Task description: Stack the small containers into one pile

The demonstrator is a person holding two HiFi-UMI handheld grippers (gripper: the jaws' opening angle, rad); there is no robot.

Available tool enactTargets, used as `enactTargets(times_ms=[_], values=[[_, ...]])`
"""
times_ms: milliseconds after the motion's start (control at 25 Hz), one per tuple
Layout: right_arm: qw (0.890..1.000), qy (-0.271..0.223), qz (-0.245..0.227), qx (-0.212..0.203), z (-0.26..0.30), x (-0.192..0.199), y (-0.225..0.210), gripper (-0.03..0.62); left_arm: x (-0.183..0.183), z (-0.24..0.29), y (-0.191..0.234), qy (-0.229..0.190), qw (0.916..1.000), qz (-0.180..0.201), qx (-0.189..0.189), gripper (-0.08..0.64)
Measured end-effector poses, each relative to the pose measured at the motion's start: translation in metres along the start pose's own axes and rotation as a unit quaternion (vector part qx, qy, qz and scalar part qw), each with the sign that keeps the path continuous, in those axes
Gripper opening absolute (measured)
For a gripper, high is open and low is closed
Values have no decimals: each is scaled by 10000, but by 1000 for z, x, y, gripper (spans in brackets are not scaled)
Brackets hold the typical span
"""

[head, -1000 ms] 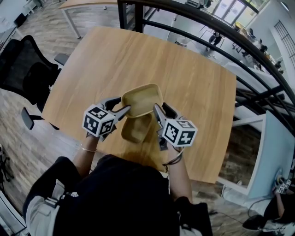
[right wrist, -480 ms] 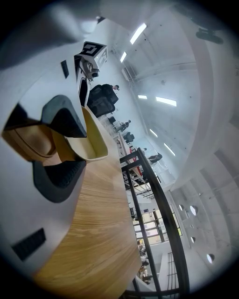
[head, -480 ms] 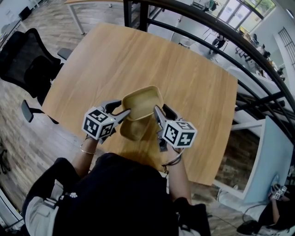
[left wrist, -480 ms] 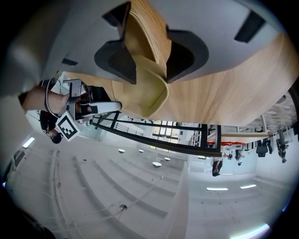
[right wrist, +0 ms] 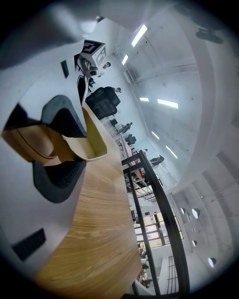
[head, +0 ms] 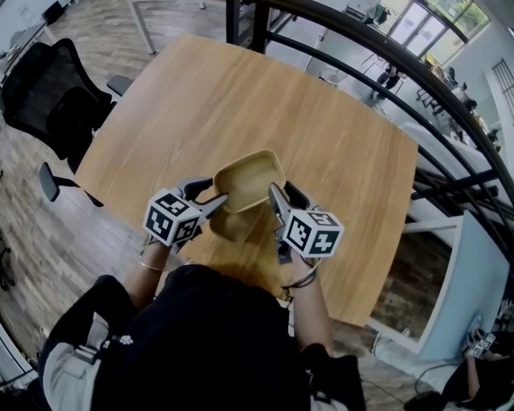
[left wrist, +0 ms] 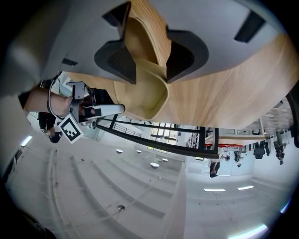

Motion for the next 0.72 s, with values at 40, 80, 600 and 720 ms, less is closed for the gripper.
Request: enactTargets(times_ms=[40, 80, 600, 720], values=[[10000, 4, -3, -4, 0, 0, 0, 146, 1, -1, -1, 9, 10000, -11, -3, 193], [10000, 10, -4, -10, 0, 1, 1, 146, 3, -1, -2, 19, 10000, -20, -7, 193], [9999, 100, -34, -66, -1, 7, 2, 146, 14, -6, -10, 109, 9999, -78, 3, 193], [9999, 120, -49, -71, -2, 9, 2, 146, 18, -8, -13, 130, 9999, -88, 7, 193]])
Point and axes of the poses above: the fingertips, and each gripper's own axes: z forward along the fingers, y to its left, x out of its underside, the point moved 1 cm from there along -z, backward along the fingers, and after that the axes turned 3 degrees about -y, right-handed, at the moved point
